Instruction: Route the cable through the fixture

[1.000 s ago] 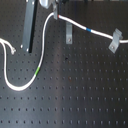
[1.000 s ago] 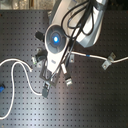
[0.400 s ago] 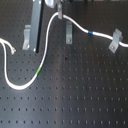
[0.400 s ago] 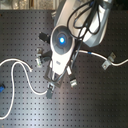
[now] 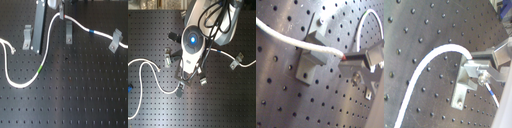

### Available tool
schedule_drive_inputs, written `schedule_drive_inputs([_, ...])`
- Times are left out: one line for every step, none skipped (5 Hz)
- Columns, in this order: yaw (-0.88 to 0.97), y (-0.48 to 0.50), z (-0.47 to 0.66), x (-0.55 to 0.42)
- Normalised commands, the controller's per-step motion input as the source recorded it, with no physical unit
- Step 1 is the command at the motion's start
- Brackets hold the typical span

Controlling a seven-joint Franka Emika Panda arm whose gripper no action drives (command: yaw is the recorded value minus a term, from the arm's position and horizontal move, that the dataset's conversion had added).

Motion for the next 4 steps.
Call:
schedule_drive_inputs([0.55,0.014,-0.04,0.006])
schedule_drive_inputs([0.61,0.0,-0.04,0.0])
schedule_drive_inputs([0.42,0.0,0.0,0.0])
schedule_drive_inputs([0.0,0.008,0.0,0.007])
